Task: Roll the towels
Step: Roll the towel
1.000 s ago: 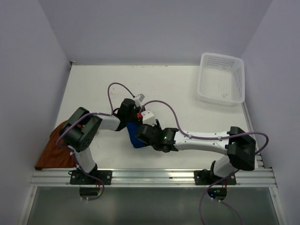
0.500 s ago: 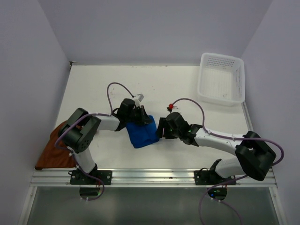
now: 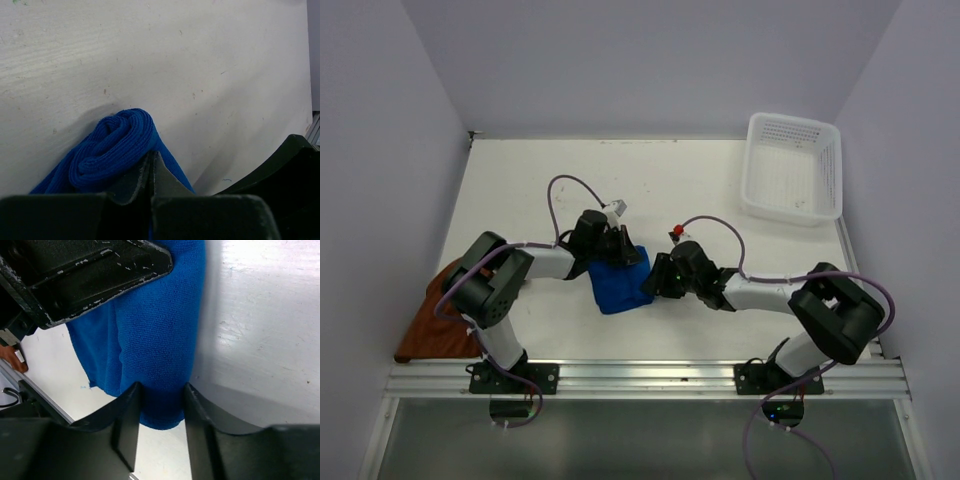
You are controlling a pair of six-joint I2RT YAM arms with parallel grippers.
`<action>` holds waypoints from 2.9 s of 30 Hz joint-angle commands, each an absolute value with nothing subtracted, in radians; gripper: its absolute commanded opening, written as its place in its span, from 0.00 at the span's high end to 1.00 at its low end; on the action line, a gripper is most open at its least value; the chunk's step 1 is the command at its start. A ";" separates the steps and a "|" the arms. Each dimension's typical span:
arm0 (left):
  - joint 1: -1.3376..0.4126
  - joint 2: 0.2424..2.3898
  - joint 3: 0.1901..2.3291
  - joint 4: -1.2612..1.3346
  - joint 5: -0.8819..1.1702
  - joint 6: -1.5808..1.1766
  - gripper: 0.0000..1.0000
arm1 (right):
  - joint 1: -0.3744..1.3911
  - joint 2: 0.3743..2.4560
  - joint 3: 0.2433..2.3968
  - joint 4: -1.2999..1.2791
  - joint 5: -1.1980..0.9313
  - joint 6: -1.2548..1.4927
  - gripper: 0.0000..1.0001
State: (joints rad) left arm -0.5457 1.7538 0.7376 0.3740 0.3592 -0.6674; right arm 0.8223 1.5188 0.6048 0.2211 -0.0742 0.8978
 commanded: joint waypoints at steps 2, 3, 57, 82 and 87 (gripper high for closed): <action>-0.532 1.760 0.715 0.226 0.256 -0.597 1.00 | 0.821 1.536 0.569 0.301 -0.109 0.925 0.66; -0.534 1.759 0.718 0.224 0.256 -0.597 1.00 | 0.821 1.534 0.568 0.301 -0.113 0.925 0.72; -0.535 1.417 0.752 0.126 0.290 -0.618 1.00 | 1.373 2.010 1.431 -0.781 0.838 0.525 1.00; -0.529 1.626 0.600 0.224 0.276 -0.607 1.00 | 1.373 1.990 1.408 -0.670 0.741 0.521 0.99; -0.483 1.635 0.571 0.249 0.302 -0.598 1.00 | 1.364 1.925 1.356 -0.591 0.712 0.538 0.93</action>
State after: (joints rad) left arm -0.5144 1.5700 0.6384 0.2646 0.3412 -0.6281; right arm 1.3666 2.0289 1.3796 -0.7620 0.8173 0.3973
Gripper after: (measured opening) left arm 0.005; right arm 0.074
